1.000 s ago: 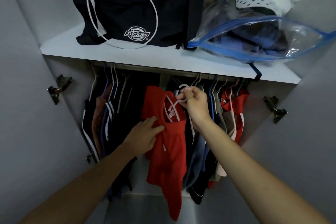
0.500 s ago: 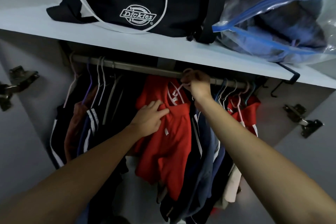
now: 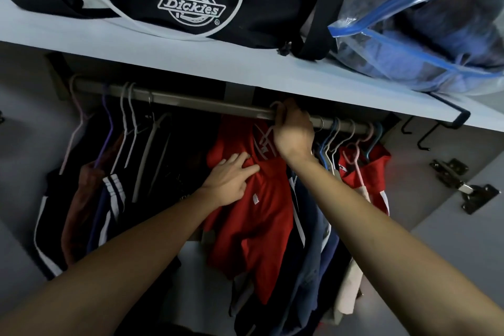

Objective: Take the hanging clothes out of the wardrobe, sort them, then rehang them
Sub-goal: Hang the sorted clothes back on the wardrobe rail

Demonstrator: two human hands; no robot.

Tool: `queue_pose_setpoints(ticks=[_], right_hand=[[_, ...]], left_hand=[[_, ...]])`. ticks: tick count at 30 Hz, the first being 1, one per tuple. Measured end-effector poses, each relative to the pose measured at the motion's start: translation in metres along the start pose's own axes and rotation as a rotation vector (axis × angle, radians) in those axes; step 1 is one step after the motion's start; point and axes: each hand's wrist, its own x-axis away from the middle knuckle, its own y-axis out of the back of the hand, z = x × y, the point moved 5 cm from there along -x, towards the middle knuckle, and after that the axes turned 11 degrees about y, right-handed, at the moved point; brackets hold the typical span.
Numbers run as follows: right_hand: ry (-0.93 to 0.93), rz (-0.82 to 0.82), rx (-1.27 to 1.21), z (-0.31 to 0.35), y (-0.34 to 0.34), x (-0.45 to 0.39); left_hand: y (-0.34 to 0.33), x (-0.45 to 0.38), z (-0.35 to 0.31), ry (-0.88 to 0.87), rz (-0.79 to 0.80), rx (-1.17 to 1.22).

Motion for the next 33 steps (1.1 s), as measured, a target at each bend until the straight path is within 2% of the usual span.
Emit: queue_pose_setpoints(ticks=[5, 7, 10, 12, 19, 25, 29, 33], right_hand=[[0.086, -0.087, 0.076, -0.009, -0.001, 0.01], [0.182, -0.111, 0.177, -0.011, 0.004, 0.008], [0.346, -0.089, 0.35, -0.021, 0.005, 0.004], [0.381, -0.06, 0.395, -0.029, 0.004, 0.004], [0.239, 0.048, 0.391, -0.066, 0.024, 0.007], [0.15, 0.288, 0.248, -0.065, 0.044, 0.042], [0.116, 0.348, 0.126, -0.057, 0.075, 0.089], [0.13, 0.399, 0.063, -0.044, 0.108, 0.13]], left_hand=[[-0.01, 0.001, 0.0, 0.025, 0.063, 0.021], [-0.011, 0.0, 0.001, 0.035, 0.083, 0.019], [-0.011, -0.001, 0.0, 0.05, 0.121, 0.006], [-0.011, -0.001, 0.0, 0.069, 0.155, -0.002], [0.002, 0.009, -0.013, 0.131, 0.224, 0.002], [0.034, 0.033, -0.035, 0.259, 0.156, -0.024], [0.069, 0.071, -0.058, 0.35, 0.088, -0.009], [0.103, 0.112, -0.087, 0.37, -0.003, 0.012]])
